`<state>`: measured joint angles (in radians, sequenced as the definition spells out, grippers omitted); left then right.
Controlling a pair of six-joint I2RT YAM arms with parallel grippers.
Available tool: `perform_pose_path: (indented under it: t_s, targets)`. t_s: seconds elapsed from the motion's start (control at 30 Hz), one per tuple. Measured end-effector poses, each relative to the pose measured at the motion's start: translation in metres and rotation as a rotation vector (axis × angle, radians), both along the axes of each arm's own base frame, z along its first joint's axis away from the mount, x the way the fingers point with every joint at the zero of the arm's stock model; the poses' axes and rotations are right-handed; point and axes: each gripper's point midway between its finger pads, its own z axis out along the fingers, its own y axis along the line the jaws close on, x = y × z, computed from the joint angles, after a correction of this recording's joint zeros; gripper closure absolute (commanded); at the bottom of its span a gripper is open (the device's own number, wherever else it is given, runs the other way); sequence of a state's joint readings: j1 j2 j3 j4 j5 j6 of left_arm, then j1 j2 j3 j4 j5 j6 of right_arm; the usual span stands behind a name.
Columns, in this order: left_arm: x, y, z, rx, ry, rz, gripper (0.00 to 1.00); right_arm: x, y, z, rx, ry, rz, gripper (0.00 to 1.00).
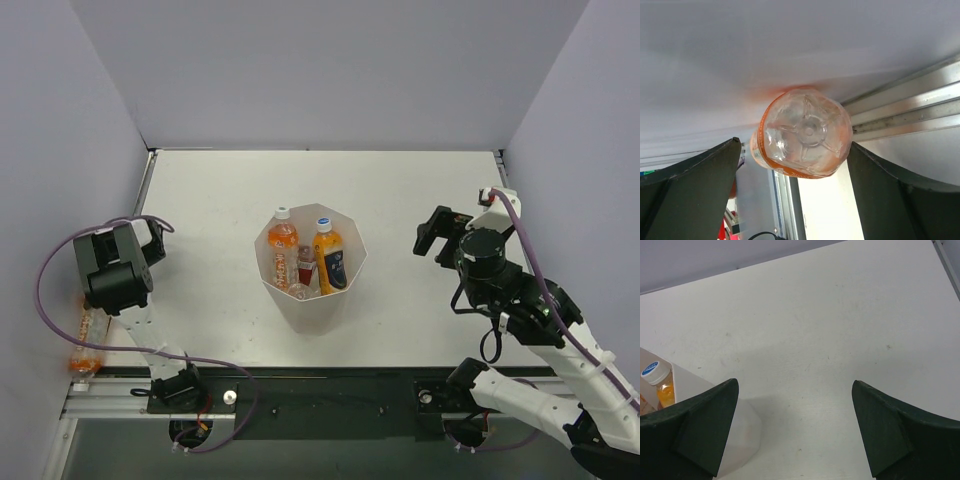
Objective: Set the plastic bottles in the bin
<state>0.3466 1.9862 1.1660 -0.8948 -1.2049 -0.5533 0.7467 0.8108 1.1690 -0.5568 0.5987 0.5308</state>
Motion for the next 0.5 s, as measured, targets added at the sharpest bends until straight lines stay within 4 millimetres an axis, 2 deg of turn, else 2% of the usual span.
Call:
perform_pose_path:
  t_s: [0.17,0.5]
  targets:
    - [0.010,-0.003,0.014,0.079,0.002,-0.038,0.03,0.000,0.002,-0.003,0.013,0.007,0.003,0.10]
    - [0.011,-0.007,0.009,0.079,0.009,-0.043,0.03,-0.001,0.006,-0.010,0.017,0.022,0.016,0.10]
